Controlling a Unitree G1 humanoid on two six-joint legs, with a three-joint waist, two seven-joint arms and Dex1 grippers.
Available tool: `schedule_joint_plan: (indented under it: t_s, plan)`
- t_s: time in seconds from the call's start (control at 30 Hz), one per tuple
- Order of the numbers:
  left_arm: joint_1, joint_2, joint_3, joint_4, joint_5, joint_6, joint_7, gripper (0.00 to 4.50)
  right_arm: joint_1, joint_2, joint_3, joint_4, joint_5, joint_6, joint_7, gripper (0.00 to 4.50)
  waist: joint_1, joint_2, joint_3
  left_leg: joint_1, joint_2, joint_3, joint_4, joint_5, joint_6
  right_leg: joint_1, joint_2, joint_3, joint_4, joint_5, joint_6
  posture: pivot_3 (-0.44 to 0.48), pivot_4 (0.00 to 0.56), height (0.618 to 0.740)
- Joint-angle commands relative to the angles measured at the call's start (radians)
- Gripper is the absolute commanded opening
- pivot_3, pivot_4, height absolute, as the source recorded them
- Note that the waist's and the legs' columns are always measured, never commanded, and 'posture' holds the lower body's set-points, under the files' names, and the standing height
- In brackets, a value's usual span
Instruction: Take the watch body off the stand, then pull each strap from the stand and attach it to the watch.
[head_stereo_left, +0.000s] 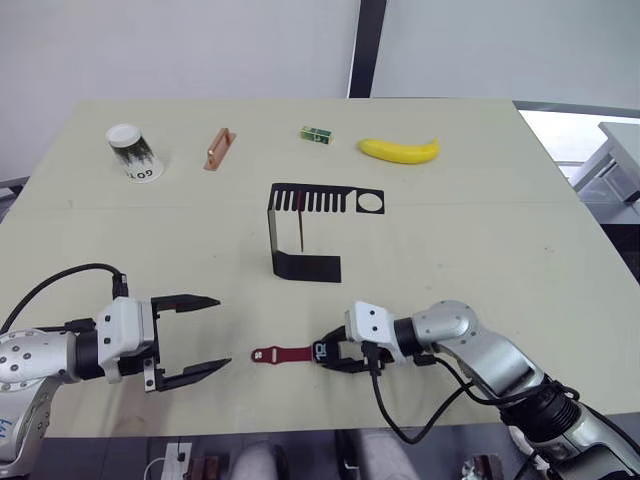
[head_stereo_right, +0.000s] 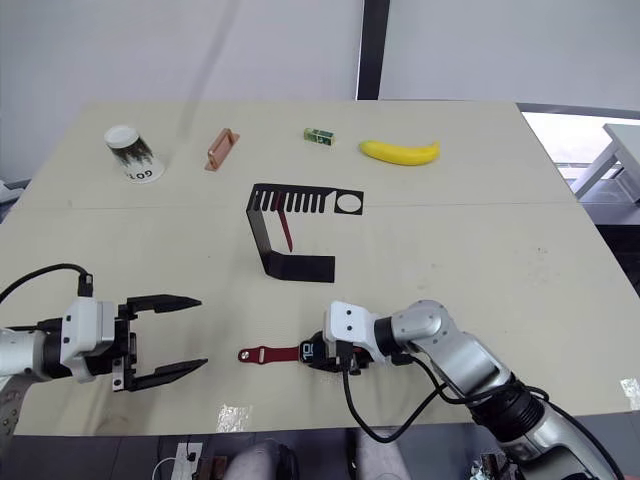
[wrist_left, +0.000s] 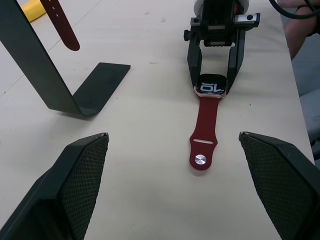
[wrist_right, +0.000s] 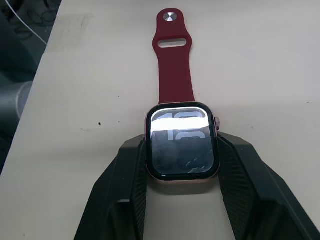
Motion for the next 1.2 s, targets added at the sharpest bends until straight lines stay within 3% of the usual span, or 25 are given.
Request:
schedule_joint_plan:
  t_s: [0.03,0.17,0.2,0.33,0.47,0.6,0.73,0.97,1.2]
  plan:
    - [0.004,-0.008,0.002,-0.018,-0.027,-0.034,-0.027,4.5,-0.006,0.007,-0.036,0.017,-0.005,-0.054,0.009,2.54,0.0,0.0,0.0,0.0,0.0,0.0,0.0,0.0,0.0,0.0,0.0,0.0,0.0,0.0,0.0,0.0,0.15,0.738]
    - [0.025,-0.007,0.015,-0.011,-0.032,-0.02,-0.033,4.5,0.012,-0.045,-0.101,-0.007,0.058,-0.064,0.079,4.22,0.001,0.0,0.0,0.0,0.0,0.0,0.0,0.0,0.0,0.0,0.0,0.0,0.0,0.0,0.0,0.0,0.15,0.738]
    - [0.032,-0.006,0.026,-0.005,-0.033,-0.017,-0.032,4.5,0.027,-0.072,-0.137,-0.019,0.081,-0.068,0.097,4.42,0.001,0.0,0.0,0.0,0.0,0.0,0.0,0.0,0.0,0.0,0.0,0.0,0.0,0.0,0.0,0.0,0.15,0.738]
    - [0.063,-0.005,0.074,0.038,-0.027,-0.025,-0.03,4.5,0.107,-0.143,-0.323,-0.033,0.21,-0.106,0.148,4.42,0.004,0.0,0.0,0.0,0.0,0.0,0.0,0.0,0.0,0.0,0.0,0.0,-0.001,0.0,0.0,0.0,0.15,0.738]
    - [0.12,-0.011,0.154,0.135,0.004,-0.066,-0.028,4.5,0.228,-0.162,-0.537,0.035,0.285,-0.272,0.199,4.42,0.004,0.0,0.0,0.0,0.0,0.0,0.0,0.0,0.0,0.0,0.001,0.0,0.0,0.0,0.0,0.0,0.15,0.738]
    - [0.167,-0.037,0.243,0.269,0.035,-0.118,0.016,4.5,0.294,-0.159,-0.742,0.188,0.277,-0.336,0.087,4.42,0.001,0.0,0.0,0.001,0.0,0.001,0.0,0.0,0.0,0.001,0.001,0.001,-0.001,0.0,0.0,0.0,0.15,0.738]
    - [0.187,-0.083,0.331,0.375,0.045,-0.167,0.086,4.5,0.357,-0.181,-0.87,0.391,0.21,-0.477,0.039,4.42,0.004,-0.001,0.0,0.001,0.0,0.001,0.0,0.0,0.0,0.001,0.001,0.001,-0.001,0.0,0.0,0.0,0.15,0.738]
    - [0.208,-0.122,0.406,0.439,0.033,-0.194,0.161,4.5,0.394,-0.182,-0.92,0.592,0.162,-0.622,0.004,4.42,0.002,-0.001,0.0,0.002,0.0,0.002,0.0,0.0,0.0,0.002,0.001,0.002,-0.001,0.0,0.0,0.0,0.15,0.738]
    - [0.217,-0.173,0.345,0.272,-0.005,-0.131,0.206,4.5,0.3,-0.115,-0.824,0.588,0.194,-0.579,0.028,4.42,-0.004,-0.001,0.0,0.004,0.001,0.002,-0.001,-0.001,-0.001,0.002,0.001,0.003,0.001,0.0,0.0,0.0,0.15,0.738]
